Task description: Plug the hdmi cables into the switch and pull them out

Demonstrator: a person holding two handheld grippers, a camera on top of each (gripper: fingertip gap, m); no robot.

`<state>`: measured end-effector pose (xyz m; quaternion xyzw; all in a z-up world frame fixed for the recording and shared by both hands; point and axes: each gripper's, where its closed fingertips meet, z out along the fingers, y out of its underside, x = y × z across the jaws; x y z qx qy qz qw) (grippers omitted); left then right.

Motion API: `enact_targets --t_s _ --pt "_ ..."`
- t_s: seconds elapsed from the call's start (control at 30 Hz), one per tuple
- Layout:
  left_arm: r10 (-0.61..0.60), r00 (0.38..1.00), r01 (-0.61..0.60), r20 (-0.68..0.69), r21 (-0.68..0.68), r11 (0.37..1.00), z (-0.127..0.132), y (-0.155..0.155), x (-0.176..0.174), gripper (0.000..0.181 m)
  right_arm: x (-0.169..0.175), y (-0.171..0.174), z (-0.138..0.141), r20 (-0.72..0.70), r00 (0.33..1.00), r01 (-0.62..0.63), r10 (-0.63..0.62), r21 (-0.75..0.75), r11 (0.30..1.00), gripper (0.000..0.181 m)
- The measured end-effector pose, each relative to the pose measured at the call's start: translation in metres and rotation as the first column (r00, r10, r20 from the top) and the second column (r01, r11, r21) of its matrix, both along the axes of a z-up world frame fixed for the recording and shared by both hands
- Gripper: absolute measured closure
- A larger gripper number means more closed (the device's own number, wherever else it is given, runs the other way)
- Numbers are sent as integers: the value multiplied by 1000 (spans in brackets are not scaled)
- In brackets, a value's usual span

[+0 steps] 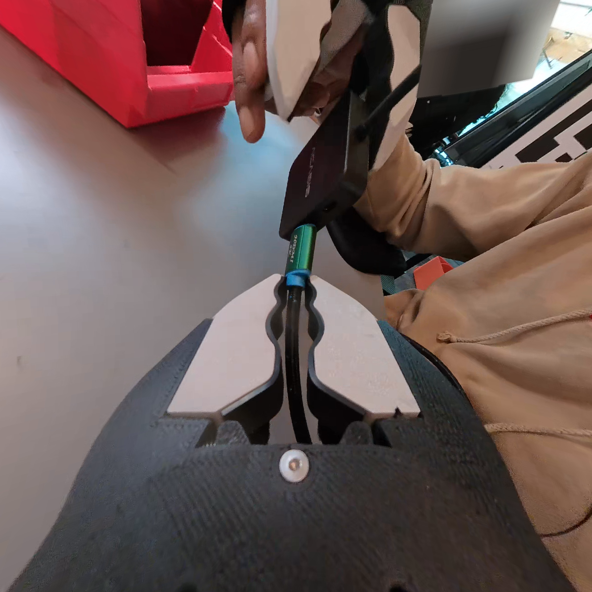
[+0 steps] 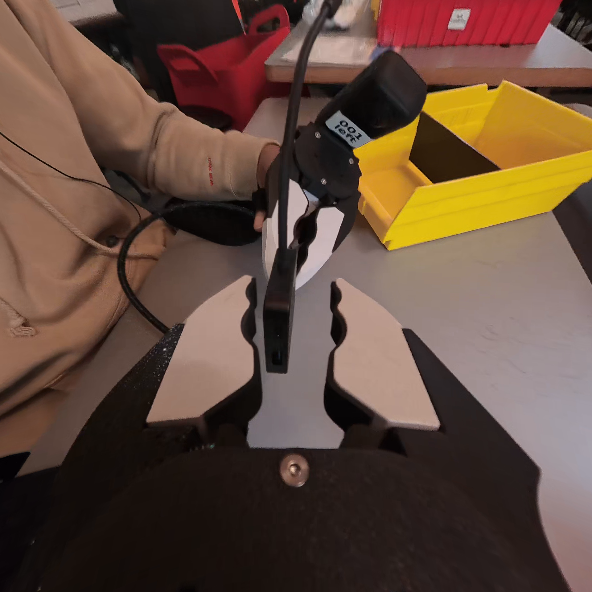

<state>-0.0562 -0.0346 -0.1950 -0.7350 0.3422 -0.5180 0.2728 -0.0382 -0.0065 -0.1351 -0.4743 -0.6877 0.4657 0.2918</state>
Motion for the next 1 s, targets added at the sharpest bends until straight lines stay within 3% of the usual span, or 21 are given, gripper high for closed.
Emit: enact_targets --t_s 0.07,0.1,0.23,0.3,0.4,0.53,0.63,0.77,1.0 --pt "-3 1000 3 23 5 1000 3 -1 3 170 6 -3 -17 115 993 -16 6 86 996 145" --pt "5 1000 -5 24 12 1000 4 0 2 170 10 -7 -25 173 985 -49 30 109 993 161" --pt "26 997 -35 70 127 991 21 2 -1 167 8 -5 -13 126 992 -32 9 176 984 168" --pt "34 988 -60 148 177 982 42 2 -7 151 13 -3 -3 110 994 -15 -10 226 974 168" --pt "112 954 -180 279 232 956 70 13 -23 146 28 2 28 31 998 45 -56 277 960 168" --pt "313 836 -437 450 202 877 98 42 -60 145 60 25 88 -152 970 230 -189 333 914 168" --pt "374 800 -501 469 177 847 98 52 -75 148 90 53 141 -299 894 431 -333 375 821 168" --pt "356 821 -467 446 165 869 92 51 -67 150 129 94 201 -414 759 650 -503 421 633 168" --pt "331 873 -434 358 261 862 81 45 -49 152 156 184 246 -529 542 824 -653 489 287 168"
